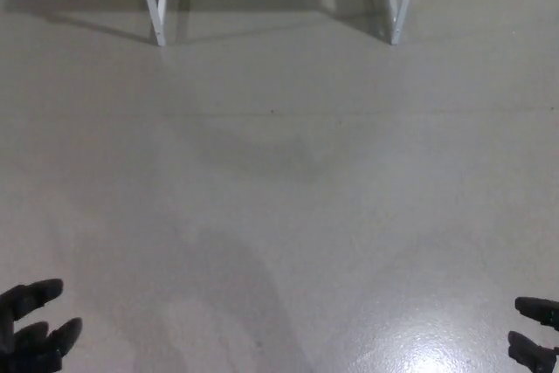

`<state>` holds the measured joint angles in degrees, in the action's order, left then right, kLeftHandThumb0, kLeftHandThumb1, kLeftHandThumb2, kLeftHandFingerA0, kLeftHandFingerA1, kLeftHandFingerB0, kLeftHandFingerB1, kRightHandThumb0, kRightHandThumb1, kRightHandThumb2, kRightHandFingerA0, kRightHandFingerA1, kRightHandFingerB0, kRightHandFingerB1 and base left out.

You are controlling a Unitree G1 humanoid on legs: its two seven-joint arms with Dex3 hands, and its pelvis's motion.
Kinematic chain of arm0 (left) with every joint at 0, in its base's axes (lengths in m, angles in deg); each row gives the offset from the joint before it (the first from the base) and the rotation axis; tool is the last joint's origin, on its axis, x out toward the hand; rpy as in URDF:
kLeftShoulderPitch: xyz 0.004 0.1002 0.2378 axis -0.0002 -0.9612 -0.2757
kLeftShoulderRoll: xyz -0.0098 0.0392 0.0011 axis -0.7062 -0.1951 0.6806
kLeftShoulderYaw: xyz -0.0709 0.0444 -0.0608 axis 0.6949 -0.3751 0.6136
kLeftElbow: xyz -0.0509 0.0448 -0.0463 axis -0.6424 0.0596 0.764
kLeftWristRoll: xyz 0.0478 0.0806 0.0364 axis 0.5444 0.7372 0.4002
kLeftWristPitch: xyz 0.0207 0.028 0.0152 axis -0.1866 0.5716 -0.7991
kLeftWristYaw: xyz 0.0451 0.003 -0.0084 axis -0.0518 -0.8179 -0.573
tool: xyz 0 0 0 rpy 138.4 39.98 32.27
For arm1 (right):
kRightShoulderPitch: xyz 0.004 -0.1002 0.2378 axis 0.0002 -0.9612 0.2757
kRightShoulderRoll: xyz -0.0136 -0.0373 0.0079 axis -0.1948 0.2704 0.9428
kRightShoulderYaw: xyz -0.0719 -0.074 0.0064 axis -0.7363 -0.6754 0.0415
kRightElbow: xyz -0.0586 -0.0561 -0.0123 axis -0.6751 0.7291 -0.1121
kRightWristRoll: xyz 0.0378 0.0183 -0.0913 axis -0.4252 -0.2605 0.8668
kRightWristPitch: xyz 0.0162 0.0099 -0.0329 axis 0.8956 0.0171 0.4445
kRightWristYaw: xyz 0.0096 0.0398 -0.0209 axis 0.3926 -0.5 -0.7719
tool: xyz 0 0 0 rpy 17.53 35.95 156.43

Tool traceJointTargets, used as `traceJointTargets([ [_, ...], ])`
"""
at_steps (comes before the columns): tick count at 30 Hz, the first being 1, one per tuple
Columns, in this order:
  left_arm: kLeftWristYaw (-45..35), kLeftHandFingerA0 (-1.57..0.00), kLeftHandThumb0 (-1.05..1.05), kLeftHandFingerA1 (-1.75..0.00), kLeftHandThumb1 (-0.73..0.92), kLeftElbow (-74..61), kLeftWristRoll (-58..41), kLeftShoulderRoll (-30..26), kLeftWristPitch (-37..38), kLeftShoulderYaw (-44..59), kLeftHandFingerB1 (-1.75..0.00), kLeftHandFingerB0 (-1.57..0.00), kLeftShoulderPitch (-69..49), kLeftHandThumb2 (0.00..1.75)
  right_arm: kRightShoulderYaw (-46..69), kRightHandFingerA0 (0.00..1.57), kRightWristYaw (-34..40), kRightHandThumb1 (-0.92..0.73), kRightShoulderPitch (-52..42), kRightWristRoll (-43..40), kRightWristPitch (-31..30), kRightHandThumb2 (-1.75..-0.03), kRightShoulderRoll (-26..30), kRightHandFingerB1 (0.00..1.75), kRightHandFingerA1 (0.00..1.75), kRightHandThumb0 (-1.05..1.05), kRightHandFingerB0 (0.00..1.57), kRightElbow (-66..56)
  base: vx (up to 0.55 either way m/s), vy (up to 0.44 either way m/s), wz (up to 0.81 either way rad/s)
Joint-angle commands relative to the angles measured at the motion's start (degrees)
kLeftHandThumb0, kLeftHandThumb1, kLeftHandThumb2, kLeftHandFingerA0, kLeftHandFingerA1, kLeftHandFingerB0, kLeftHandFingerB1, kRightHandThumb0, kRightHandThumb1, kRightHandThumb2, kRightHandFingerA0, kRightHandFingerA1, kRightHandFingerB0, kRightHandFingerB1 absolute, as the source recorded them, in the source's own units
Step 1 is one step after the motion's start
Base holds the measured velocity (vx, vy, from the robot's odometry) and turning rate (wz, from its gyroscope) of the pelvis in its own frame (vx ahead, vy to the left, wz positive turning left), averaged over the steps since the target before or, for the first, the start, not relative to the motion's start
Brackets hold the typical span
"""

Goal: The robot walk towards a table in front and click the button on the base of the boilling pot using its left middle finger

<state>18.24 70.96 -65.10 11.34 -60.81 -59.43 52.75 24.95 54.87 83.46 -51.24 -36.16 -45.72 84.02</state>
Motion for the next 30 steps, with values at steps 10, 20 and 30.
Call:
traceJointTargets([
  [10,-4.51,-0.36,-0.19,-0.61,0.45,0.32,-3.33,-0.48,1.36,-0.28,-0.49,-0.13,-5.78,0.9,-0.46,0.63,-1.88,-0.44,-6.22,-1.01,6.53,-0.71,1.18,0.49,0.53,-0.45,0.49,2.52,0.0,0.0,0.0],
  [20,-3.58,-0.31,-0.18,-0.58,0.47,-1.25,-2.83,-0.09,0.64,-2.13,-0.48,-0.13,-10.38,0.91,-1.14,0.67,-1.15,-0.45,-10.3,-0.65,9.21,-0.71,1.22,0.49,0.54,-0.44,0.52,5.61,0.0,0.0,0.0],
  [30,-3.85,-0.33,-0.17,-0.59,0.46,-0.38,-3.18,-0.5,0.71,-2.83,-0.49,-0.14,-9.85,0.91,-2.3,0.64,-0.75,-0.46,-10.53,-0.22,10.95,-0.72,1.5,0.49,0.53,-0.44,0.49,7.08,0.04,-0.003,-0.01],
])
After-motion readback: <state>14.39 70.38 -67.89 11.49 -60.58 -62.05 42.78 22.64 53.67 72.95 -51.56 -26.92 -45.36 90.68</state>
